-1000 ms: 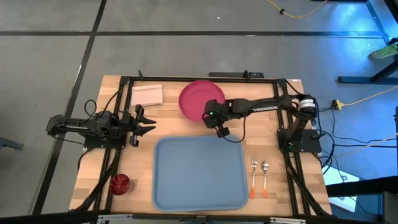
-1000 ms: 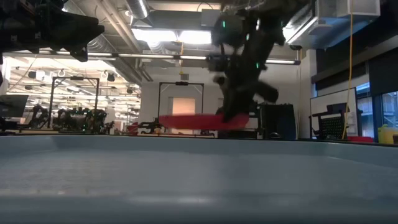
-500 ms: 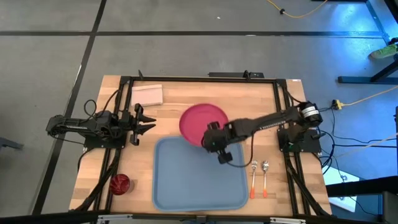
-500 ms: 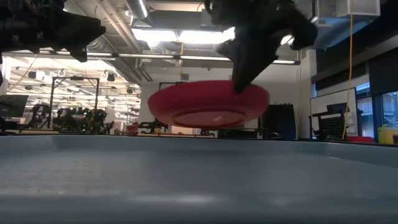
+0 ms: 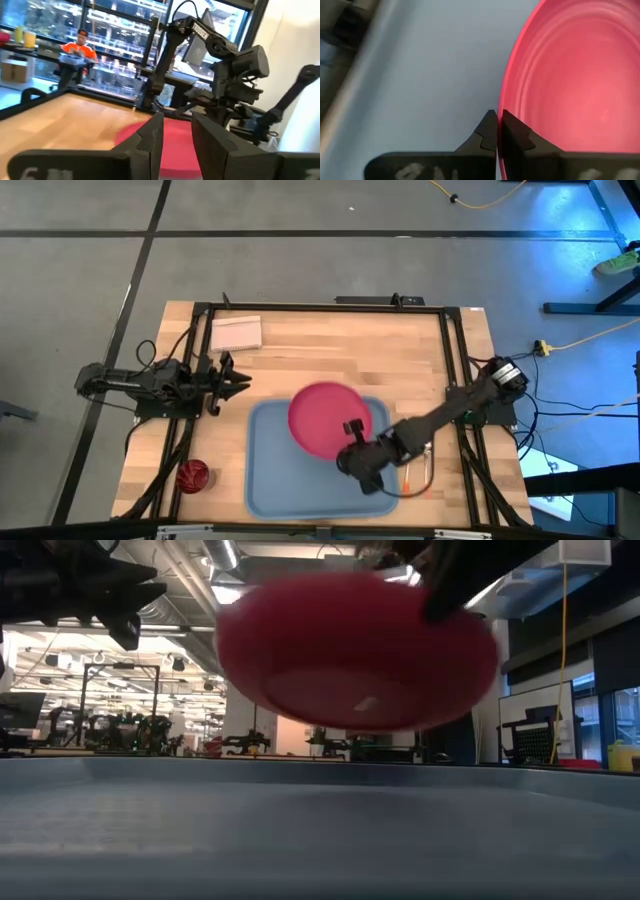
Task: Pick and place plate/cup/fork/spoon on tray
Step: Put the red plate in the center of the blue tray
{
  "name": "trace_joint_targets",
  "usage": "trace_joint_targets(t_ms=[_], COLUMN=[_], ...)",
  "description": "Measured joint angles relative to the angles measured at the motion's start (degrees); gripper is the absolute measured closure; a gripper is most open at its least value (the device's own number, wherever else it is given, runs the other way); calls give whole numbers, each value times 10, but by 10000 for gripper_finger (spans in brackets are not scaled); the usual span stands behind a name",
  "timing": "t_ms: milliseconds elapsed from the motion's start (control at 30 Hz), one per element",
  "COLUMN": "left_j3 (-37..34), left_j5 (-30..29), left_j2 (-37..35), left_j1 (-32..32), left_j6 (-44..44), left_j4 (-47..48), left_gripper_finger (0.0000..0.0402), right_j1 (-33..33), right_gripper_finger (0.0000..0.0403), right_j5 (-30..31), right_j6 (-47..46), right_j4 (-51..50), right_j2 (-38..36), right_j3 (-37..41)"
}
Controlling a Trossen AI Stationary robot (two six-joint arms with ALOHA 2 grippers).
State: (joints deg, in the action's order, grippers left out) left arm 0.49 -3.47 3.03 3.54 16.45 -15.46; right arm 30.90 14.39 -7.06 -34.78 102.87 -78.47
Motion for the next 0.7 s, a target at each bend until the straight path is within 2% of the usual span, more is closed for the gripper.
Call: trace_joint_targets(t_ms=[200,367,500,700], left_j3=[0,0,0,0], left_j5=[0,0,0,0], left_j2=[0,0,0,0], left_j1=[16,16,16,16], left_j6=[0,0,0,0], left_j4=[-15,-23,-22,-21], left_gripper_finger=[308,308,308,308], right_j1=[45,57,57,55], right_gripper_finger=[396,396,396,382], right_j5=[-5,-76,-113,-113], right_j6=[-63,-119,-122,-123], right_j4=[24,41,60,117], right_j2=[6,24,45,51], right_j3=[1,1,1,1])
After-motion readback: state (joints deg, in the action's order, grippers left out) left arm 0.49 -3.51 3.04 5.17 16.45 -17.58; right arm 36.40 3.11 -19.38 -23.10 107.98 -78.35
